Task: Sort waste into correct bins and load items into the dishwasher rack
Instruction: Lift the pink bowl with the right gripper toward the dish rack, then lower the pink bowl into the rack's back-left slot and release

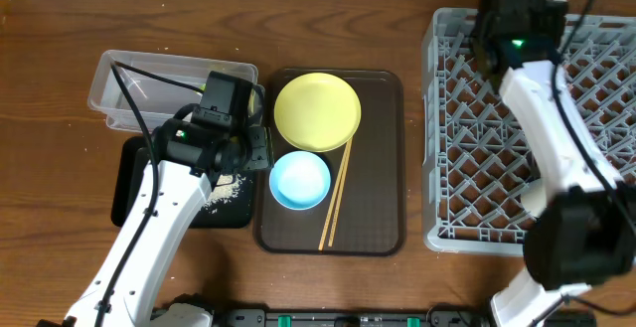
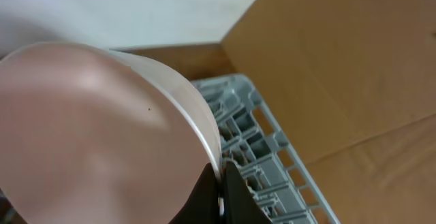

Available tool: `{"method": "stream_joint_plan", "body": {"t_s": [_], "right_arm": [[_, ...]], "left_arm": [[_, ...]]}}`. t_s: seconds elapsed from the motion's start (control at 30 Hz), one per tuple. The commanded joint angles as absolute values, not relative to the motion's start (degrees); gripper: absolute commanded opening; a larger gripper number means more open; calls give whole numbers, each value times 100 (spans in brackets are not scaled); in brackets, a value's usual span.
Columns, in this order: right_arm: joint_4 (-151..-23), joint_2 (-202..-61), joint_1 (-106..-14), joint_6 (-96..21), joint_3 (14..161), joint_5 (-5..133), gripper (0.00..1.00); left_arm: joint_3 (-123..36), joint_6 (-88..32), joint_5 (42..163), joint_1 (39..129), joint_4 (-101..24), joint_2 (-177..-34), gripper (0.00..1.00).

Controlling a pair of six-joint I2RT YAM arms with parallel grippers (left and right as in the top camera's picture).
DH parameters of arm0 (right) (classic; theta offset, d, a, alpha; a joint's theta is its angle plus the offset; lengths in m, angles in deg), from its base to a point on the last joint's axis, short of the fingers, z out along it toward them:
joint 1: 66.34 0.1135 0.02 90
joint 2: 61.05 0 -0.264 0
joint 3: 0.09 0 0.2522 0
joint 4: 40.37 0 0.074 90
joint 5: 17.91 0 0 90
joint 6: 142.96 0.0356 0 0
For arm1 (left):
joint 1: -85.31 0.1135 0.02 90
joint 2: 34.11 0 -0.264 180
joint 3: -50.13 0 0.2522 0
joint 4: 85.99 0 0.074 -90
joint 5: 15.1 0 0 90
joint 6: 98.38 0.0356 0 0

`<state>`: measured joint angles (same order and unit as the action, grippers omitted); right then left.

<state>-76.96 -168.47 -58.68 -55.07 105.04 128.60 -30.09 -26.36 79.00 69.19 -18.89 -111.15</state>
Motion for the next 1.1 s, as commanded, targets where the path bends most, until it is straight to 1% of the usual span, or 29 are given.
{"method": "stream_joint_plan", "body": {"t_s": [0.0,0.4,0.5,1.07], "right_arm": [[-7664,-17055,-5903,-5413,10533,13252,2],[-7513,-17275,-5697,-5094,10526,13201,1],[-7513,-17328,-5656,-4864,10511,13201,1],[-7592,-17841,-5140,-4759,10491,13182,1]], "left_arm": [[-3022,-2620,7830,6943,-1891,-11117,62],[-3022,-2620,7830,6943,-1891,-11117,62],[-3022,-2625,7832,6943,-1889,-11117,62],[-3022,-2644,7830,6943,-1845,-11117,62]]}}
